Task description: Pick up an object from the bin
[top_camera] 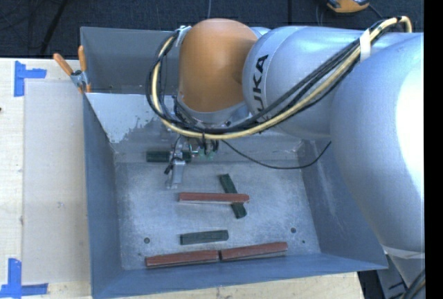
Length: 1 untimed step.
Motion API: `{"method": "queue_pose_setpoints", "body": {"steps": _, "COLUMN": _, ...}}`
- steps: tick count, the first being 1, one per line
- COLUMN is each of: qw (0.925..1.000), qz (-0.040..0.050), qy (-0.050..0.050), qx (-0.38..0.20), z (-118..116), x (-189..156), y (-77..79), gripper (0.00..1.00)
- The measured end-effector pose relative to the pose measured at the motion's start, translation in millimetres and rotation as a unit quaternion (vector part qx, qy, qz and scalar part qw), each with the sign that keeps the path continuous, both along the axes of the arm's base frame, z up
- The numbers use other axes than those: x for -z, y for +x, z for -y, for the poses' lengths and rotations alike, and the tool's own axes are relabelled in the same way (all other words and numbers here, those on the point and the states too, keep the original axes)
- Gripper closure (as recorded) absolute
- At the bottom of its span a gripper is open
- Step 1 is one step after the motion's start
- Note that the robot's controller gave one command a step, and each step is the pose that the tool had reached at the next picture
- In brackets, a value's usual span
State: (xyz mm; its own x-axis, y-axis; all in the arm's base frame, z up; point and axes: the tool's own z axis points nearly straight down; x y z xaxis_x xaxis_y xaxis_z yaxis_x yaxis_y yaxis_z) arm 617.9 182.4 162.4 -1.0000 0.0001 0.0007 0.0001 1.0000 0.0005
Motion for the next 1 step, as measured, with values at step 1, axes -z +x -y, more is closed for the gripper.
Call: {"method": "queue_pose_setpoints", "body": {"steps": 1, "qw": 1.0000, "qz": 0.0020, "qy": 0.001, "qx": 0.001, "z": 7.7, "x": 40.6, "y": 3.1, "gripper": 0.00}}
